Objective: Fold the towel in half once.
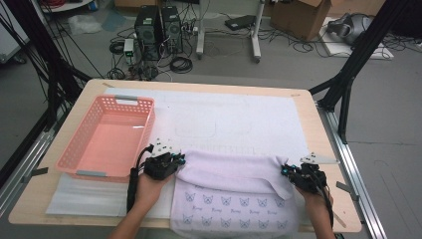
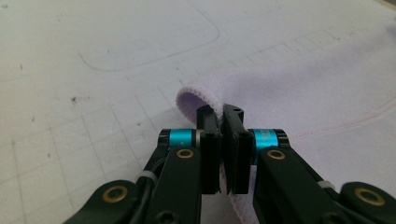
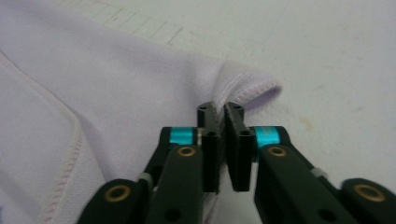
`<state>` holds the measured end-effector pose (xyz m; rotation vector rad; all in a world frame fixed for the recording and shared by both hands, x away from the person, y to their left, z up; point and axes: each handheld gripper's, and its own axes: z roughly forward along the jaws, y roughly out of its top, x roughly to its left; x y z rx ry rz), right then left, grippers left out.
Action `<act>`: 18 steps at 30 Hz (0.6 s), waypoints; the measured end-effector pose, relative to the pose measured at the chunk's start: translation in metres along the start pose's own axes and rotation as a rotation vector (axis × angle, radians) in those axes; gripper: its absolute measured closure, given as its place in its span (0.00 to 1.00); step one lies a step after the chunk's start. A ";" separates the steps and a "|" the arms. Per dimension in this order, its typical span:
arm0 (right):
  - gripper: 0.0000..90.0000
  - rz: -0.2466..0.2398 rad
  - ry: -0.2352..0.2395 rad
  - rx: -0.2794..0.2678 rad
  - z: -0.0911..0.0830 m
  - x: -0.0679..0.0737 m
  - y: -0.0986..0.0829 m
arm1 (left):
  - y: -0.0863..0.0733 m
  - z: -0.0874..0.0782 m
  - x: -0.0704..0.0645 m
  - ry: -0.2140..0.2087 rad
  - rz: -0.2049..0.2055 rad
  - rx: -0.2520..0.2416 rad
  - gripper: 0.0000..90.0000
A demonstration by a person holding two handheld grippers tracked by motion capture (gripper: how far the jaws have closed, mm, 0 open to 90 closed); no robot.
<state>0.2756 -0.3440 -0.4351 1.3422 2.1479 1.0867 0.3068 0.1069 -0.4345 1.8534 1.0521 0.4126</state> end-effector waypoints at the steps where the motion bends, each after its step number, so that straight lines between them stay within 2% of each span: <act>1: 0.96 0.007 -0.004 -0.010 -0.001 -0.001 0.001 | 0.003 0.001 0.001 -0.003 -0.009 -0.005 0.95; 6: 0.96 0.028 -0.021 -0.051 0.000 -0.009 0.010 | 0.022 0.013 0.009 0.017 -0.012 -0.001 0.95; 8: 0.96 0.051 -0.021 -0.063 0.003 -0.012 0.015 | 0.031 0.016 0.013 0.027 -0.020 -0.002 0.95; 11: 0.96 0.039 -0.037 -0.052 0.011 -0.015 0.022 | 0.038 0.020 0.018 0.036 -0.051 -0.012 0.95; 13: 0.95 0.032 -0.038 -0.040 0.015 -0.014 0.025 | 0.039 0.021 0.020 0.043 -0.050 0.000 0.95; 14: 0.92 0.036 -0.038 -0.027 0.017 -0.013 0.026 | 0.038 0.022 0.020 0.043 -0.047 0.010 0.95; 15: 0.83 0.038 -0.042 -0.013 0.018 -0.014 0.025 | 0.037 0.022 0.020 0.048 -0.040 0.015 0.95; 16: 0.69 0.048 -0.063 -0.003 0.019 -0.014 0.024 | 0.037 0.022 0.020 0.051 -0.033 0.019 0.95; 17: 0.61 0.061 -0.096 -0.001 0.019 -0.015 0.022 | 0.037 0.022 0.020 0.047 -0.035 0.018 0.95; 18: 0.56 0.079 -0.107 -0.010 0.019 -0.017 0.020 | 0.037 0.022 0.020 0.046 -0.036 0.016 0.95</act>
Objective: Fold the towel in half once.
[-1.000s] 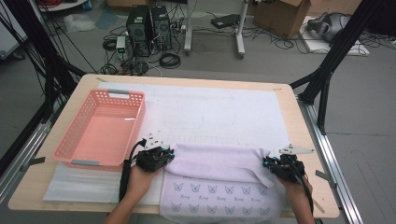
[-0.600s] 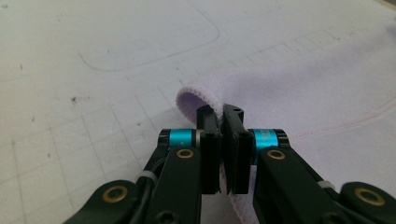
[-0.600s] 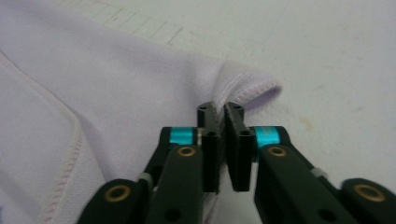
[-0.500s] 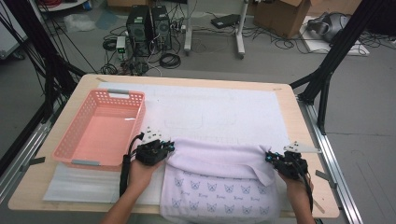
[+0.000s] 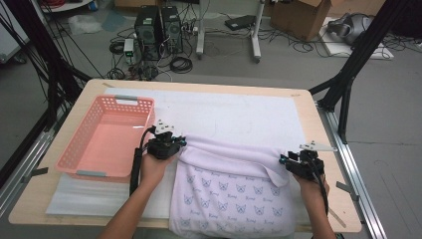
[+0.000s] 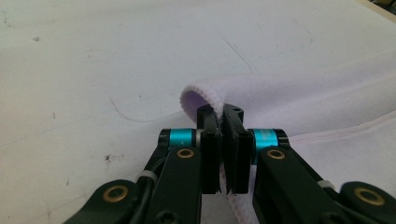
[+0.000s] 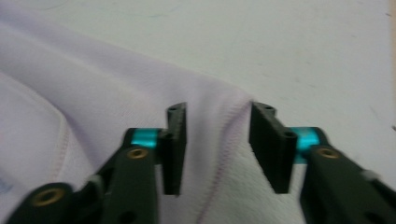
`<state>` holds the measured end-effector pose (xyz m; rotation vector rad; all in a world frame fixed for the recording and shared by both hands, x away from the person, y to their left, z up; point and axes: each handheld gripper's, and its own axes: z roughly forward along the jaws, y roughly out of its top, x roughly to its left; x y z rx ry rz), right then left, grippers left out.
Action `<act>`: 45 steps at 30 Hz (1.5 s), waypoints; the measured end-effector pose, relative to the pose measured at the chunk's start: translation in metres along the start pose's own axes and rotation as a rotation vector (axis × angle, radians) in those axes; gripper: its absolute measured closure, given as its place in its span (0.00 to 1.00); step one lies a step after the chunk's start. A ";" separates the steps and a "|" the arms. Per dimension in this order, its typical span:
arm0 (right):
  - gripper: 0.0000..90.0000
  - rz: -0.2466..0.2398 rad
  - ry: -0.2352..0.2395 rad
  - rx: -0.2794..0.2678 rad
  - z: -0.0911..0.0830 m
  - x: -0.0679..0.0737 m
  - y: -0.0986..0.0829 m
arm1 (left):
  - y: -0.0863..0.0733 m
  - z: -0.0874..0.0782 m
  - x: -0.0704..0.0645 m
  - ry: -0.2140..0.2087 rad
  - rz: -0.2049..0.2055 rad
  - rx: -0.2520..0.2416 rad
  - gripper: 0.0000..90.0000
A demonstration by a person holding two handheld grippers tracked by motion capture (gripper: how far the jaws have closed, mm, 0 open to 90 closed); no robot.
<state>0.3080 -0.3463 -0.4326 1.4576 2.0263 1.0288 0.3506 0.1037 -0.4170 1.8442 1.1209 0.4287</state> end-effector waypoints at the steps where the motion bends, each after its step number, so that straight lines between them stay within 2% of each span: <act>1: 0.50 0.030 0.004 0.008 0.001 -0.002 -0.002 | 0.000 0.000 0.000 -0.002 -0.003 -0.002 0.95; 3: 0.48 0.049 0.023 0.028 0.003 -0.005 -0.004 | 0.000 -0.001 0.000 -0.004 -0.004 -0.001 0.95; 6: 0.48 0.029 0.053 0.092 0.012 -0.001 -0.005 | -0.001 0.000 0.000 -0.003 -0.011 0.000 0.95; 8: 0.56 -0.009 0.023 0.095 0.013 0.003 -0.004 | -0.002 0.000 0.000 -0.001 -0.015 0.001 0.95; 9: 0.67 -0.012 0.023 0.101 0.013 0.003 -0.004 | -0.002 0.000 0.001 -0.001 -0.013 0.004 0.95; 10: 0.88 -0.016 0.050 0.100 0.012 0.003 -0.003 | -0.002 0.000 0.001 -0.003 -0.017 0.002 0.95; 11: 0.92 -0.018 0.091 0.105 0.013 0.004 -0.003 | -0.003 0.001 0.001 0.000 -0.015 0.005 0.95; 12: 0.94 -0.046 0.069 0.107 0.013 0.008 -0.002 | -0.002 0.001 0.002 -0.001 -0.014 0.005 0.95; 13: 0.95 -0.072 0.061 0.112 0.013 0.010 -0.001 | -0.002 0.001 0.002 0.000 -0.017 -0.001 0.95; 14: 0.95 -0.073 0.067 0.110 0.013 0.009 0.000 | -0.001 0.001 0.003 0.001 -0.025 -0.010 0.95; 16: 0.95 -0.065 0.059 0.077 0.012 0.005 0.002 | 0.001 0.001 0.005 -0.003 -0.030 -0.003 0.95; 18: 0.96 -0.046 0.054 0.019 0.010 0.002 0.007 | 0.004 0.002 0.006 0.011 -0.028 -0.008 0.95; 20: 0.96 -0.057 0.034 -0.020 0.009 0.002 0.014 | 0.010 0.004 0.009 0.026 -0.034 -0.026 0.95; 22: 0.96 -0.067 0.027 -0.034 0.012 0.000 0.024 | 0.017 0.006 0.013 0.035 -0.054 -0.035 0.95; 24: 0.96 -0.049 0.034 -0.035 0.018 -0.004 0.033 | 0.024 0.011 0.017 0.048 -0.065 -0.037 0.95; 28: 0.95 -0.045 0.027 -0.035 0.032 -0.009 0.050 | 0.035 0.024 0.027 0.074 -0.081 -0.043 0.95; 32: 0.95 -0.055 0.009 -0.035 0.047 -0.014 0.065 | 0.043 0.038 0.038 0.091 -0.125 -0.048 0.95; 34: 0.95 -0.057 0.002 -0.038 0.052 -0.015 0.073 | 0.049 0.043 0.042 0.102 -0.127 -0.045 0.95; 36: 0.95 -0.047 -0.002 -0.042 0.057 -0.017 0.079 | 0.057 0.046 0.045 0.104 -0.108 -0.040 0.95; 37: 0.95 -0.039 -0.007 -0.044 0.059 -0.017 0.082 | 0.059 0.047 0.046 0.106 -0.107 -0.059 0.95; 38: 0.95 -0.037 -0.010 -0.046 0.061 -0.018 0.084 | 0.059 0.047 0.047 0.105 -0.125 -0.073 0.95; 41: 0.95 -0.029 -0.012 -0.041 0.067 -0.019 0.088 | 0.055 0.052 0.051 0.105 -0.145 -0.044 0.95; 45: 0.95 -0.038 -0.021 -0.027 0.074 -0.016 0.088 | 0.052 0.054 0.052 0.086 -0.127 -0.018 0.94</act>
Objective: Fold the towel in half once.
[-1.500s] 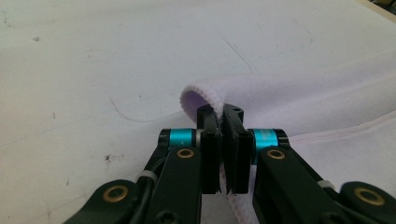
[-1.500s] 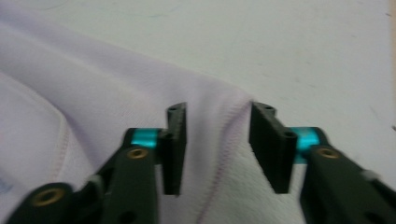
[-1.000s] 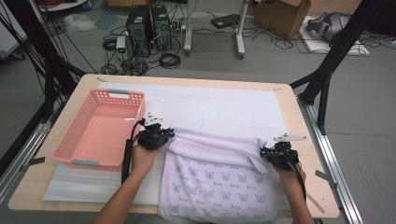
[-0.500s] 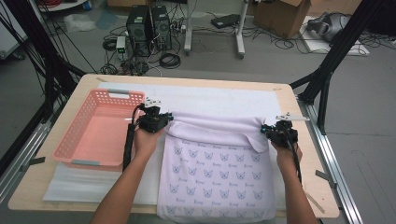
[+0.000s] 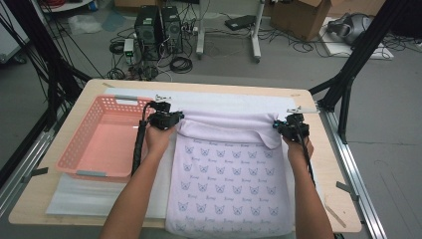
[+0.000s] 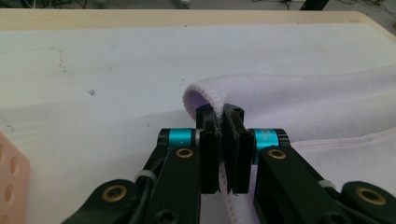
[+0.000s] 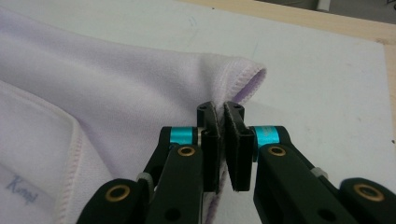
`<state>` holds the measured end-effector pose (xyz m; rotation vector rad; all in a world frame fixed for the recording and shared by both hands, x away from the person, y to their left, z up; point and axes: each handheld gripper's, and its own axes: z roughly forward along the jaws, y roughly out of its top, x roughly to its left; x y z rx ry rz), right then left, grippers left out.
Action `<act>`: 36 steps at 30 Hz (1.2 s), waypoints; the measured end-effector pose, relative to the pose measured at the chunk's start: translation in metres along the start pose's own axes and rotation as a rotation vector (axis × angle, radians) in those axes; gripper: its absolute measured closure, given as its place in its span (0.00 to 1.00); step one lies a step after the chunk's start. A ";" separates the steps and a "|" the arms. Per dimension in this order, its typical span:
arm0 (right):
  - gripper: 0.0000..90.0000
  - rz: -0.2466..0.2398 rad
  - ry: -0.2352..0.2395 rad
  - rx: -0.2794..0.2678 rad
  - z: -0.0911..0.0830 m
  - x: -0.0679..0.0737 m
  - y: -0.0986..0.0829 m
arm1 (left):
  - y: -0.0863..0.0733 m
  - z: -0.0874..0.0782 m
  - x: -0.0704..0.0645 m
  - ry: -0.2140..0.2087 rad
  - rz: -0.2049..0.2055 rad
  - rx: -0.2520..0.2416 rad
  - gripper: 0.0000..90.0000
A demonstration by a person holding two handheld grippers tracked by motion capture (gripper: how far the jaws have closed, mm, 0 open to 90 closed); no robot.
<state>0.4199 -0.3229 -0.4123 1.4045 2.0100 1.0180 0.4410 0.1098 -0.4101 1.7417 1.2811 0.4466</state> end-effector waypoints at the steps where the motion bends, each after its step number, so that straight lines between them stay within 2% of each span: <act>1: 0.94 0.009 -0.004 0.005 0.001 0.000 -0.001 | -0.001 0.001 0.000 -0.006 0.000 0.007 0.92; 3: 0.87 0.032 -0.012 0.005 0.001 0.001 -0.001 | -0.001 0.001 0.001 -0.005 -0.005 0.021 0.75; 4: 0.80 0.047 -0.011 -0.003 0.000 0.000 -0.002 | -0.002 0.000 0.002 -0.014 -0.010 0.022 0.69; 8: 0.70 0.081 0.006 -0.020 -0.008 -0.003 -0.001 | -0.002 -0.005 0.002 -0.036 0.008 0.033 0.61; 12: 0.67 0.063 0.043 -0.024 -0.015 -0.002 0.000 | -0.001 -0.009 -0.004 -0.070 0.032 0.031 0.60; 14: 0.66 0.057 0.072 -0.024 -0.017 0.001 0.000 | -0.002 -0.008 -0.009 -0.088 0.054 0.048 0.60; 17: 0.65 0.015 0.110 -0.008 -0.017 0.008 -0.001 | -0.011 -0.007 -0.013 -0.097 0.075 0.037 0.60; 21: 0.64 -0.018 0.151 0.033 -0.013 0.016 -0.005 | -0.025 0.000 -0.011 -0.091 0.052 0.097 0.60; 23: 0.61 -0.029 0.178 0.079 -0.010 0.021 -0.007 | -0.030 0.001 -0.010 -0.088 0.043 0.099 0.60; 26: 0.59 -0.066 0.212 0.101 -0.007 0.028 -0.008 | -0.034 0.002 -0.010 -0.086 0.048 0.110 0.62; 28: 0.59 -0.096 0.206 0.118 -0.004 0.035 -0.009 | -0.037 0.003 -0.011 -0.077 0.055 0.116 0.71; 30: 0.62 -0.139 0.153 0.164 -0.001 0.040 -0.010 | -0.040 0.003 -0.012 -0.073 0.069 0.144 0.85; 31: 0.69 -0.152 0.123 0.191 0.001 0.040 -0.012 | -0.041 0.002 -0.014 -0.069 0.083 0.141 0.90; 33: 0.86 -0.162 0.107 0.229 0.002 0.038 -0.015 | -0.043 -0.003 -0.015 -0.070 0.091 0.105 0.93; 34: 0.91 -0.161 0.106 0.226 0.000 0.036 -0.016 | -0.044 -0.004 -0.015 -0.075 0.095 0.104 0.93; 36: 0.93 -0.151 0.104 0.223 -0.003 0.034 -0.016 | -0.047 -0.008 -0.014 -0.084 0.087 0.087 0.93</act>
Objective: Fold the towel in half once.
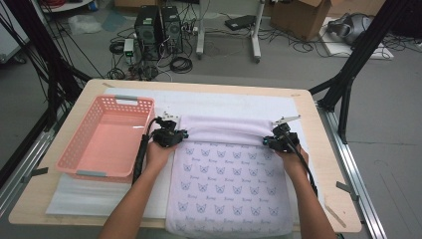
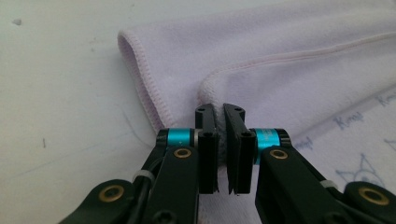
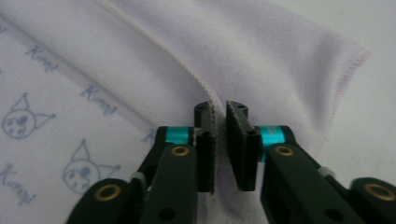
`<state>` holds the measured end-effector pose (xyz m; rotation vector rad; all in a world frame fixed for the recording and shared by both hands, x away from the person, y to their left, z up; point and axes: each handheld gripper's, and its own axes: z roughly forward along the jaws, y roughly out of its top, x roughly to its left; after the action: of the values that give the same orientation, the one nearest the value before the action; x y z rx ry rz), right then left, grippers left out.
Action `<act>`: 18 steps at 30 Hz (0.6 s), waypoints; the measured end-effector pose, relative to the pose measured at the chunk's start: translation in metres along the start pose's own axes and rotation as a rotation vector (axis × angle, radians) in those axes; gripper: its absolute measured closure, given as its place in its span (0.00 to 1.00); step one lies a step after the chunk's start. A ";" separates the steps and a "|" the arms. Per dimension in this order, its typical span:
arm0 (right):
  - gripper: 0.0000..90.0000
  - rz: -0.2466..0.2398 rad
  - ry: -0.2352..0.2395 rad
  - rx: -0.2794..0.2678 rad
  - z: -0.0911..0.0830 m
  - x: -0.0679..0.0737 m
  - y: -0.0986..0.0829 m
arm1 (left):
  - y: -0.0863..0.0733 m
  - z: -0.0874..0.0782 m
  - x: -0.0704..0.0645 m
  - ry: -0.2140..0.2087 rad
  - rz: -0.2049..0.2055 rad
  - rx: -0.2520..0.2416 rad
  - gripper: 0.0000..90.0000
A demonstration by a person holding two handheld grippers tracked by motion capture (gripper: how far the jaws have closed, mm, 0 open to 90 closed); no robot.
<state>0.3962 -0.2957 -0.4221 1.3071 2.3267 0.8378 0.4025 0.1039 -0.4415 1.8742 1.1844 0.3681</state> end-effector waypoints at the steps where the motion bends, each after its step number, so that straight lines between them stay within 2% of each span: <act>1: 0.94 -0.006 -0.002 -0.009 -0.003 0.000 0.000 | -0.001 -0.002 0.000 -0.006 -0.005 -0.009 0.93; 3: 0.94 -0.017 0.004 -0.048 -0.009 0.002 -0.004 | -0.001 -0.008 -0.003 -0.021 0.000 -0.010 0.93; 5: 0.94 -0.015 0.017 -0.054 -0.013 0.003 -0.010 | -0.002 -0.015 -0.008 -0.029 0.015 -0.057 0.93; 11: 0.94 -0.005 0.056 -0.113 -0.031 0.006 -0.032 | -0.013 -0.033 -0.018 -0.066 0.046 -0.081 0.93; 14: 0.94 -0.017 0.072 -0.137 -0.040 0.011 -0.043 | -0.021 -0.042 -0.023 -0.085 0.079 -0.085 0.93; 18: 0.94 -0.037 0.082 -0.147 -0.049 0.020 -0.059 | -0.032 -0.054 -0.027 -0.102 0.091 -0.087 0.93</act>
<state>0.3204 -0.3183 -0.4225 1.1856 2.2947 1.0466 0.3362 0.1138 -0.4301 1.8526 1.0018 0.3640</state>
